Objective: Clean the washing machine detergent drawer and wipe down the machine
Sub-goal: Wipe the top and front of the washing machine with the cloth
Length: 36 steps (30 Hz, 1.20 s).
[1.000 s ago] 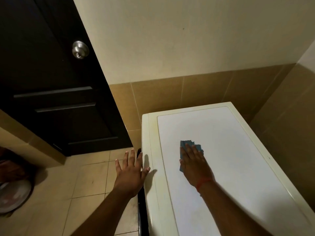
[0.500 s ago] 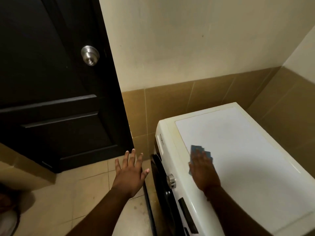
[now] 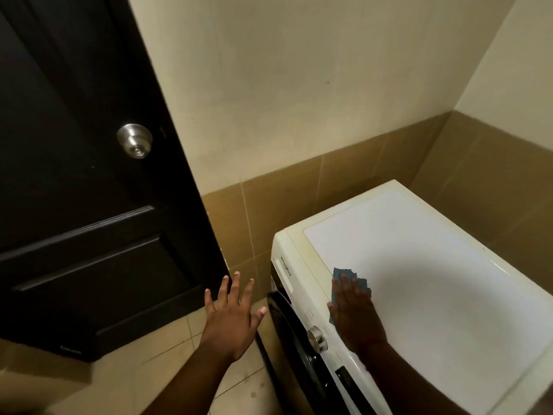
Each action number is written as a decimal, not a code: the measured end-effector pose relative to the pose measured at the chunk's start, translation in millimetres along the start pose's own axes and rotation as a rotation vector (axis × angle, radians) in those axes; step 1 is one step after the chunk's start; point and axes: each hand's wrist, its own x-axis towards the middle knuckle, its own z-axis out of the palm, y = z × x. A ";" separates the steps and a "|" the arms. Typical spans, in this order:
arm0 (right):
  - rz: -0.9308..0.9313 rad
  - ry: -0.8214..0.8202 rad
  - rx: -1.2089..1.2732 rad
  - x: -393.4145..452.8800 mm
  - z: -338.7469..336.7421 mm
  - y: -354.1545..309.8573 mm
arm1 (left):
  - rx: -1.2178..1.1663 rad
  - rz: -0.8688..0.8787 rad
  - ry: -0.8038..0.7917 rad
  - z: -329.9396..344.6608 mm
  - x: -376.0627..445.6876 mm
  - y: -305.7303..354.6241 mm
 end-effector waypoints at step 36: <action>0.271 0.060 -0.016 74.4 21.1 -51.2 | 0.178 0.611 -0.075 -52.5 245.1 37.4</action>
